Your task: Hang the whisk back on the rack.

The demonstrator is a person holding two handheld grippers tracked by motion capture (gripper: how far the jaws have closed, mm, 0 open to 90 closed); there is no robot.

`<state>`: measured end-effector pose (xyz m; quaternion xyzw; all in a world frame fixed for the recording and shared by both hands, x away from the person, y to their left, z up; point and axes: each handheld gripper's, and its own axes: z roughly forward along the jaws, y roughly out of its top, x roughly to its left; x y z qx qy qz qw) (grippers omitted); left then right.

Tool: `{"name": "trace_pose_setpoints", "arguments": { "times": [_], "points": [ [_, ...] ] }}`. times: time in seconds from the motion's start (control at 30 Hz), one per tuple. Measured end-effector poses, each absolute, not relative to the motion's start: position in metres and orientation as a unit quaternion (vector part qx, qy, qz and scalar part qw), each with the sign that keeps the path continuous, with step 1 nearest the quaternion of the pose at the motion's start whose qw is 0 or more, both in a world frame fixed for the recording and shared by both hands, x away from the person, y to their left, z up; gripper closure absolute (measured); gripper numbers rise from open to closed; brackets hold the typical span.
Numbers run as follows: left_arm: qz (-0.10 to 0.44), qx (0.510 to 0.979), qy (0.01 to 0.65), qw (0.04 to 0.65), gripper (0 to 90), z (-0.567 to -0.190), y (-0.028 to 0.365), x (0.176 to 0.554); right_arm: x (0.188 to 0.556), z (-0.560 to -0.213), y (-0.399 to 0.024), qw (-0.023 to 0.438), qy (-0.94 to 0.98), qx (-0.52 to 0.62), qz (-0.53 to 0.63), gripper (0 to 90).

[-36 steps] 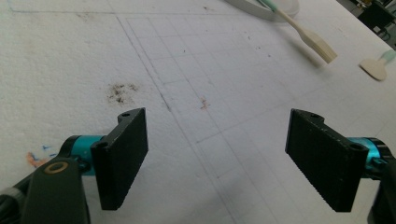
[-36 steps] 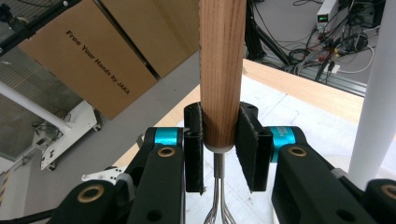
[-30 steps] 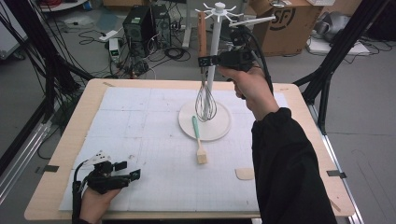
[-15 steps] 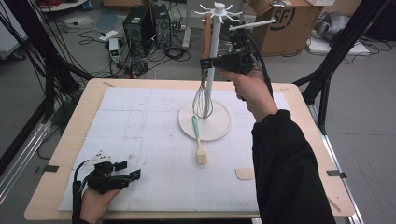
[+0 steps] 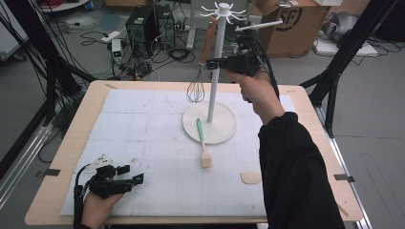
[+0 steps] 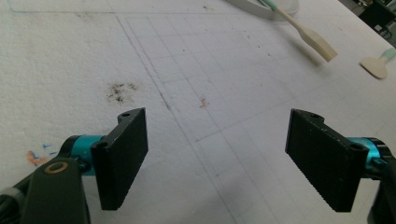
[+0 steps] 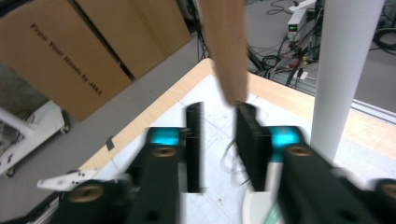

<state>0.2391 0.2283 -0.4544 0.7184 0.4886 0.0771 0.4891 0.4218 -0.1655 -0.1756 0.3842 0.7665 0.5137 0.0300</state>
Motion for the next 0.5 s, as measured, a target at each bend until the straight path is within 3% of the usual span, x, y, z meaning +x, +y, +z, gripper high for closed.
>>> {"name": "trace_pose_setpoints", "arguments": {
  "times": [0.03,0.5],
  "points": [
    [0.078,0.719,0.489,0.488,21.8,-0.454,0.228,0.239,0.422,-0.177,-0.166,0.029,0.761,0.396,0.514,61.1],
    [0.077,0.717,0.490,0.489,21.8,-0.455,0.228,0.239,0.408,-0.186,-0.200,0.052,0.741,0.424,0.518,53.0]
  ]
}}
